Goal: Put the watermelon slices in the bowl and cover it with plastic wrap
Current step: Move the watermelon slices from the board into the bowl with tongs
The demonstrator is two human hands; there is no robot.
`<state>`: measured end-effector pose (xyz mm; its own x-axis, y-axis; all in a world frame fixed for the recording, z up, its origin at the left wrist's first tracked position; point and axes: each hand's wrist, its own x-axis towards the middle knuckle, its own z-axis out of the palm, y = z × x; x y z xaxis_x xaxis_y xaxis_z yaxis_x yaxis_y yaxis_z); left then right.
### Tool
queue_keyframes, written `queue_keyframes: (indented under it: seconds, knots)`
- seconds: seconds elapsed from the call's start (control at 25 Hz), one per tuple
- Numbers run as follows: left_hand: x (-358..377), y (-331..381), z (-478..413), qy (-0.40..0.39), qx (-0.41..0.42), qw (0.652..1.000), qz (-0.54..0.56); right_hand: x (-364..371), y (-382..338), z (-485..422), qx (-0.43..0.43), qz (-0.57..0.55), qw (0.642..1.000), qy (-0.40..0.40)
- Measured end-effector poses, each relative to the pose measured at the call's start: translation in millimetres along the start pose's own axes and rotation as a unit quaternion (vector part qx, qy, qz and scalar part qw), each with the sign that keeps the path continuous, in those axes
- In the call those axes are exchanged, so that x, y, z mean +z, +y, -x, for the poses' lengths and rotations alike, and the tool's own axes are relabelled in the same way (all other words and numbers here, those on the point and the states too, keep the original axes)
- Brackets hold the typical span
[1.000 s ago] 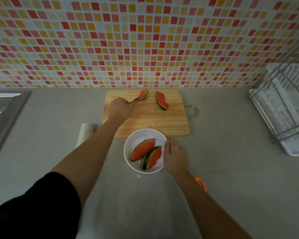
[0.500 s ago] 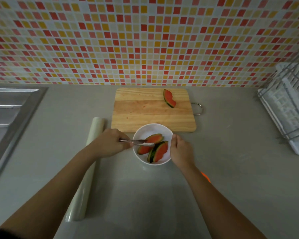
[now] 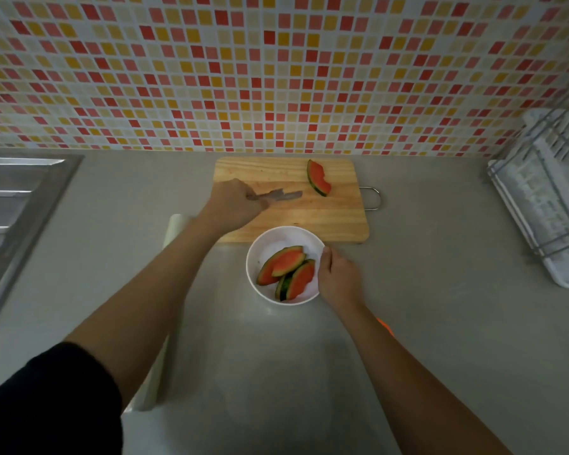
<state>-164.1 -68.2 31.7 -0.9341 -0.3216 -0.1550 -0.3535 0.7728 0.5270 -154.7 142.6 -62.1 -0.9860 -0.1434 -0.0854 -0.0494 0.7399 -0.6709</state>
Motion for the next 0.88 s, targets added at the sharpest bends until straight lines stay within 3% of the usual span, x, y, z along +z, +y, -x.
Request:
queue_keyframes:
  seconds: [0.24,0.48,0.88]
  knots:
    - [73.6,56.8,-42.3,0.023,-0.042,0.999,-0.012,2.7,1.6,-2.8,-0.017,0.023,1.0,-0.011]
    - [89.1,82.1,-66.0,0.039,-0.063,0.996,0.047,2.6,1.5,-2.6,-0.018,0.044,0.999,-0.012]
    - [26.9,45.2,-86.9,-0.014,-0.05,0.973,-0.226,-2.5,0.4,-1.1,-0.038,0.05,0.998,-0.003]
